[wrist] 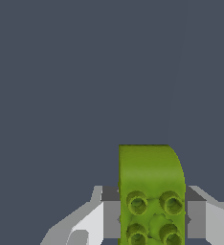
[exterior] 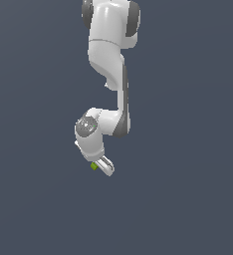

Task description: Pick up the object and move it to a goal position.

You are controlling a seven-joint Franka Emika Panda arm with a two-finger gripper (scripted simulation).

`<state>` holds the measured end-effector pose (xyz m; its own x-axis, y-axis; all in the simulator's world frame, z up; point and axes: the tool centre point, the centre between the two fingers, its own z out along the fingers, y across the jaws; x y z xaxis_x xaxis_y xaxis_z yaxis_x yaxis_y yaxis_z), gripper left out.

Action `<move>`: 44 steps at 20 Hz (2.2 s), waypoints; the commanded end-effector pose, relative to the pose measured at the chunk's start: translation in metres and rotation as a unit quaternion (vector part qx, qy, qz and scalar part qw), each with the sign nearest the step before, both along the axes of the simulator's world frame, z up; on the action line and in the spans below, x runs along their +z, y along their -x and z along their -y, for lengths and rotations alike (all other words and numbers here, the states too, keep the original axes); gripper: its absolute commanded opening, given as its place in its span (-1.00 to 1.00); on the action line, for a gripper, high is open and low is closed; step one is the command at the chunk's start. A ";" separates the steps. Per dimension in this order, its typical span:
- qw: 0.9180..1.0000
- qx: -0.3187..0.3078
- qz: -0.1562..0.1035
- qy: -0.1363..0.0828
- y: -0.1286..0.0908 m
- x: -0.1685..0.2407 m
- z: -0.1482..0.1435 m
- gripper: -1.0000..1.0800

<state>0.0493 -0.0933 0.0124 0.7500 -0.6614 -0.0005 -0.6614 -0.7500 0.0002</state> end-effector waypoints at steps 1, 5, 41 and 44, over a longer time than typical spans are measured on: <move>1.000 0.000 0.000 0.000 0.000 0.001 -0.001 -1.00; 1.000 0.000 0.000 0.000 0.001 0.009 -0.008 -1.00; 1.000 -0.001 0.000 0.001 0.018 0.301 -0.276 -1.00; 1.000 0.000 0.000 0.001 0.018 0.319 -0.293 -1.00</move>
